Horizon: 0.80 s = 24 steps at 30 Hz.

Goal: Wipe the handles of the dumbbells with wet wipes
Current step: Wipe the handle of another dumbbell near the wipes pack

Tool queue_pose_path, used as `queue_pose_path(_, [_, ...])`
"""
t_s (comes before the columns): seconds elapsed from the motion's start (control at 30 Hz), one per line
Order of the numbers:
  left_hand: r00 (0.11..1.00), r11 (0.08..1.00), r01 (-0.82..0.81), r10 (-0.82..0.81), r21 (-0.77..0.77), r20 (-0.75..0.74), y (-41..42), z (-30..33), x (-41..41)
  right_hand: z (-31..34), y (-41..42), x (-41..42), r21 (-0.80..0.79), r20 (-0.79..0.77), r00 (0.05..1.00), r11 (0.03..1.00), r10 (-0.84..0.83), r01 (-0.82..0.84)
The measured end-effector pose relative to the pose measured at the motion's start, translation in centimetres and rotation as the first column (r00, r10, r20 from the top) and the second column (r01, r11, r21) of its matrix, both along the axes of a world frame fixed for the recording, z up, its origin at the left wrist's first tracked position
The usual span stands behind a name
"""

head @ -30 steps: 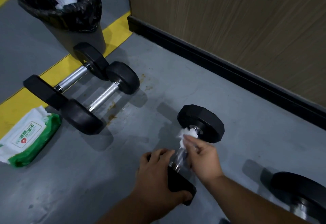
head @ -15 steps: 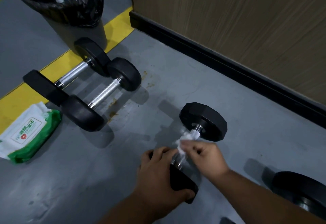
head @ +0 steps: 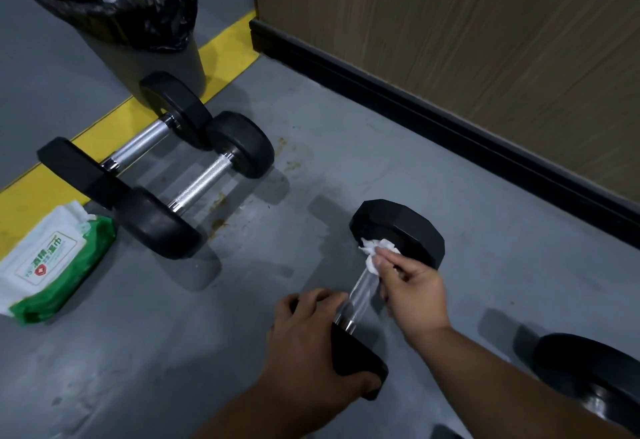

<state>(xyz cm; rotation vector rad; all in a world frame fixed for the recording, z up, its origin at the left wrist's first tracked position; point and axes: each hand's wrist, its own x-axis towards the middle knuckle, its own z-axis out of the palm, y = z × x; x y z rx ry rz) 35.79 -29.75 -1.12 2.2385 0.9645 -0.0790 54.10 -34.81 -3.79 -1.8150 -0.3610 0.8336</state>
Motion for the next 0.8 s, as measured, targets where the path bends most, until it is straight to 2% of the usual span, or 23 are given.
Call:
queue_pose_path(0.07, [1.0,1.0,0.012,-0.012,-0.001,0.006,0.0,-0.1,0.1,-0.2,-0.9,-2.3,0.0,-0.014,0.997,0.997,0.078,-0.078])
queue_pose_path(0.13, [1.0,1.0,0.016,-0.016,0.003,0.024,0.0,-0.3,0.1,0.0,-1.7,-3.3,-0.025,0.08,0.973,0.976,0.219,-0.217])
queue_pose_path(0.2, [0.999,1.0,0.011,-0.012,0.013,0.036,0.0,-0.4,0.1,0.1,-1.3,-1.9,-0.077,0.177,0.938,0.955,0.297,-0.288])
queue_pose_path(0.27, [0.999,1.0,0.006,-0.007,0.015,0.04,-0.1,-0.4,0.0,0.0,-0.4,0.3,-0.1,0.219,0.945,0.969,0.244,-0.227])
queue_pose_path(0.33, [0.999,1.0,0.001,-0.002,0.014,0.038,-0.1,-0.4,-0.1,-0.3,0.3,1.3,-0.075,0.188,0.973,0.99,0.131,-0.119])
queue_pose_path(0.4, [0.999,1.0,0.005,-0.005,0.011,0.033,-0.1,-0.4,-0.1,-0.6,0.2,0.2,-0.053,0.14,0.986,0.995,0.088,-0.081])
queue_pose_path(0.53, [1.0,1.0,0.017,-0.017,0.005,0.014,-0.1,-0.4,-0.1,-1.1,-1.6,-2.6,-0.06,0.198,0.958,0.978,0.209,-0.201])
queue_pose_path(0.6, [1.0,1.0,0.013,-0.013,-0.003,0.012,0.0,-0.3,-0.1,-0.7,-1.2,-1.5,-0.047,0.198,0.94,0.961,0.277,-0.274])
queue_pose_path(0.67, [1.0,1.0,0.004,-0.004,-0.003,0.016,0.0,-0.2,-0.1,-0.9,-0.7,0.0,-0.045,0.162,0.949,0.962,0.272,-0.268])
queue_pose_path(0.73, [1.0,1.0,-0.002,0.002,-0.001,0.031,-0.1,-0.1,-0.1,-1.5,-1.0,0.4,-0.099,0.25,0.939,0.971,0.238,-0.22])
queue_pose_path(0.77, [0.999,1.0,-0.004,0.004,-0.001,0.039,-0.1,-0.1,-0.1,-1.8,-1.6,0.1,-0.131,0.346,0.897,0.961,0.274,-0.243])
queue_pose_path(0.8, [0.999,1.0,-0.007,0.007,-0.001,0.049,-0.1,-0.1,-0.1,-2.1,-2.3,-0.5,-0.155,0.459,0.814,0.934,0.356,-0.321])
